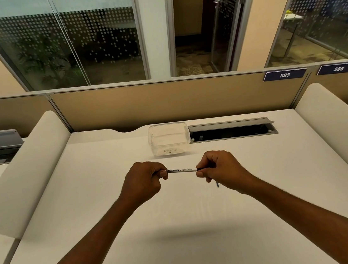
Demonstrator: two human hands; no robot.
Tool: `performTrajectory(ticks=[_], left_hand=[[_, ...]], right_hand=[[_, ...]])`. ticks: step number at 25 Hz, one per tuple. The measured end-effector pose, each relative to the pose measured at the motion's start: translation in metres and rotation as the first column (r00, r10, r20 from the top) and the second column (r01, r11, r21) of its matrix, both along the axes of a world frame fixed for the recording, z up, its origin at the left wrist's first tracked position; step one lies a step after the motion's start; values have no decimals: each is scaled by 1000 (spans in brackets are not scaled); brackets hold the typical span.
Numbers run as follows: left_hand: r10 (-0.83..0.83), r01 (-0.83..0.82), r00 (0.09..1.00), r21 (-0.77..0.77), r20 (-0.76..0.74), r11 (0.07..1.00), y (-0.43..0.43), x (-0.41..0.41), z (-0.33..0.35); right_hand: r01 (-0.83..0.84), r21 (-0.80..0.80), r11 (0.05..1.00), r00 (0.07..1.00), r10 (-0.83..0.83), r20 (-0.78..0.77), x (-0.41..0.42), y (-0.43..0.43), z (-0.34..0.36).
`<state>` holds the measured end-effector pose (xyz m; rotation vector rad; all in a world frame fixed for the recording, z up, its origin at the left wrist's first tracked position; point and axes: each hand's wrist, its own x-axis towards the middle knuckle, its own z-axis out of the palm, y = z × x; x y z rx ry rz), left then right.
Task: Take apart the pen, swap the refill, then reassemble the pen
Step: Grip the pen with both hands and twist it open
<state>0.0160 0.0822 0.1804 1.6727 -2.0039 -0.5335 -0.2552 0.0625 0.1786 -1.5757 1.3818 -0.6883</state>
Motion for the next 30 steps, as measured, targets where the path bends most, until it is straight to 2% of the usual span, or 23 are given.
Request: performTrajectory(ticks=[6, 8, 11, 14, 21, 23, 30], left_hand=[[19, -19, 1000, -12, -13, 1000, -1, 0, 1], [20, -20, 1000, -21, -11, 1000, -1, -1, 1], [21, -21, 1000, -21, -7, 1000, -1, -2, 1], [27, -27, 1000, -16, -1, 1000, 0, 0, 0], [39, -39, 999, -24, -16, 999, 2, -1, 0], [43, -43, 999, -25, -10, 999, 3, -1, 1], [50, -50, 998, 4, -38, 999, 5, -2, -1]], right_hand=[[-86, 178, 980, 995, 77, 60, -5, -2, 3], [-85, 180, 980, 993, 68, 98, -3, -2, 2], [-23, 93, 995, 999, 21, 28, 0, -3, -1], [-24, 55, 998, 999, 22, 48, -2, -4, -3], [-123, 235, 964, 983, 86, 161, -1, -5, 2], [-120, 245, 962, 987, 90, 132, 0, -2, 3], [34, 24, 999, 999, -35, 31, 10, 4, 1]])
